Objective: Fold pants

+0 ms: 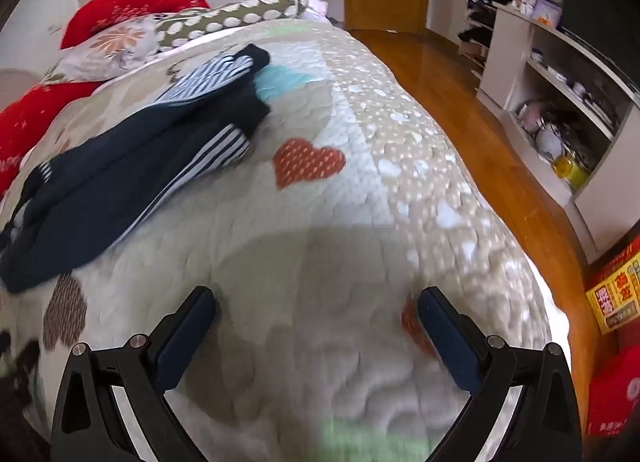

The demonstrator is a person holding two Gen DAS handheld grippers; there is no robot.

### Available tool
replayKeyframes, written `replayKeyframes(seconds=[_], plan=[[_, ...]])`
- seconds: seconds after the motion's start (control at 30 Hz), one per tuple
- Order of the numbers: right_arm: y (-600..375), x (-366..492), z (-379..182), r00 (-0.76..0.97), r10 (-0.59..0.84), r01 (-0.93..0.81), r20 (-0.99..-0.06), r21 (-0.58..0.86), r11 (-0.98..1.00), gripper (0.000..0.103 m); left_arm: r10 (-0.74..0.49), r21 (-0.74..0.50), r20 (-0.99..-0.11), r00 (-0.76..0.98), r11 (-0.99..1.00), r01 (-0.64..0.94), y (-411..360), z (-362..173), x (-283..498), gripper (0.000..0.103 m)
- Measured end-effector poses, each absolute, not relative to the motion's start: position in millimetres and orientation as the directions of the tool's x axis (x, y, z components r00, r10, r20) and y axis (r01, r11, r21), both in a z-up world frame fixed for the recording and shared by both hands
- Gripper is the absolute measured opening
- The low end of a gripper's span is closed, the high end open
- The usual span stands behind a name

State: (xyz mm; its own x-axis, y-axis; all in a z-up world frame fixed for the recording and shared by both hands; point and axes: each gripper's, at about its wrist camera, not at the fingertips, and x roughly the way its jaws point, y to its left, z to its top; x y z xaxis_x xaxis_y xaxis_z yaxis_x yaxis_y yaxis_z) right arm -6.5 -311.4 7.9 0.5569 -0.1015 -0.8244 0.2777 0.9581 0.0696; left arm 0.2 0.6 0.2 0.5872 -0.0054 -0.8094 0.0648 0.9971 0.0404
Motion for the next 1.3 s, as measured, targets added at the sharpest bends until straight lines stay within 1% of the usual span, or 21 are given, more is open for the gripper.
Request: replayKeyframes(seconds=[0.17, 0.33, 0.43, 0.5, 0.53, 0.57, 0.6, 0.63, 0.67, 0.73, 0.77, 0.83, 0.87, 0.9, 0.93, 0.97, 1.0, 1.1, 1.17, 1.27, 1.3], plan=[[-302, -15, 7, 0.561, -0.137, 0.273, -0.816, 0.026, 0.962, 0.102, -0.012, 0.048, -0.794, 0.607, 0.995, 0.082, -1, 0, -1, 0.103], [-300, -16, 8, 0.571, -0.16, 0.29, -0.805, 0.015, 0.957, 0.102, -0.027, 0.03, -0.784, 0.62, 0.996, 0.081, -2, 0, -9, 0.103], [-295, -22, 8, 0.586, -0.191, 0.288, -0.787, -0.017, 0.957, 0.102, -0.043, 0.016, -0.776, 0.629, 0.996, 0.088, -2, 0, -15, 0.103], [-287, -25, 8, 0.585, -0.24, 0.302, -0.774, -0.067, 0.951, 0.102, -0.078, -0.013, -0.761, 0.644, 0.994, 0.105, 9, 7, -13, 0.103], [-281, -26, 7, 0.587, -0.278, 0.303, -0.761, -0.111, 0.946, 0.102, -0.094, -0.027, -0.754, 0.65, 0.993, 0.112, 12, 10, -16, 0.101], [-271, -29, 7, 0.593, -0.329, 0.302, -0.735, -0.177, 0.937, 0.102, -0.1, -0.027, -0.75, 0.654, 0.992, 0.12, 14, 14, -18, 0.094], [-264, -31, 7, 0.598, -0.365, 0.302, -0.713, -0.222, 0.927, 0.102, -0.096, -0.016, -0.75, 0.654, 0.992, 0.128, 16, 20, -19, 0.089], [-260, -32, 8, 0.6, -0.387, 0.303, -0.7, -0.248, 0.92, 0.102, -0.113, -0.029, -0.743, 0.66, 0.99, 0.137, 21, 28, -22, 0.081], [-259, -32, 9, 0.6, -0.393, 0.306, -0.697, -0.254, 0.918, 0.102, -0.126, -0.037, -0.733, 0.668, 0.989, 0.146, 26, 37, -24, 0.08], [-269, -32, 9, 0.597, -0.349, 0.317, -0.722, -0.188, 0.93, 0.102, -0.175, -0.096, -0.679, 0.713, 0.984, 0.15, 40, 59, -30, 0.08], [-281, -33, 10, 0.597, -0.293, 0.328, -0.747, -0.106, 0.939, 0.102, -0.179, -0.103, -0.657, 0.732, 0.984, 0.148, 45, 70, -30, 0.08], [-295, -34, 11, 0.594, -0.223, 0.342, -0.773, -0.009, 0.94, 0.102, -0.199, -0.141, -0.646, 0.737, 0.98, 0.142, 62, 90, -26, 0.08], [-299, -33, 16, 0.579, -0.204, 0.339, -0.789, 0.005, 0.941, 0.099, -0.19, -0.139, -0.659, 0.727, 0.982, 0.131, 68, 95, -21, 0.08], [-299, -33, 20, 0.567, -0.197, 0.339, -0.8, 0.009, 0.941, 0.091, -0.173, -0.13, -0.663, 0.729, 0.985, 0.116, 74, 101, -17, 0.08], [-301, -34, 28, 0.577, -0.176, 0.337, -0.797, 0.036, 0.941, 0.086, -0.16, -0.126, -0.668, 0.727, 0.987, 0.102, 80, 105, -10, 0.08], [-305, -36, 40, 0.604, -0.134, 0.326, -0.786, 0.09, 0.941, 0.079, -0.177, -0.153, -0.676, 0.715, 0.983, 0.098, 88, 107, -5, 0.08], [-307, -34, 48, 0.617, -0.103, 0.312, -0.78, 0.122, 0.942, 0.077, -0.192, -0.174, -0.696, 0.691, 0.98, 0.097, 94, 107, 3, 0.08], [-308, -14, 75, 0.659, -0.012, 0.245, -0.752, 0.2, 0.949, 0.076, -0.226, -0.207, -0.737, 0.637, 0.973, 0.105, 99, 106, 32, 0.081], [-308, 4, 83, 0.666, 0.061, 0.196, -0.743, 0.254, 0.947, 0.076, -0.266, -0.213, -0.756, 0.598, 0.964, 0.159, 90, 109, 55, 0.081], [-309, 43, 82, 0.62, 0.269, 0.116, -0.737, 0.425, 0.898, 0.076, -0.275, -0.159, -0.766, 0.58, 0.957, 0.244, 68, 115, 87, 0.081], [-308, 51, 79, 0.607, 0.296, 0.116, -0.737, 0.452, 0.885, 0.076, -0.279, -0.139, -0.766, 0.58, 0.951, 0.275, 61, 115, 95, 0.081]])
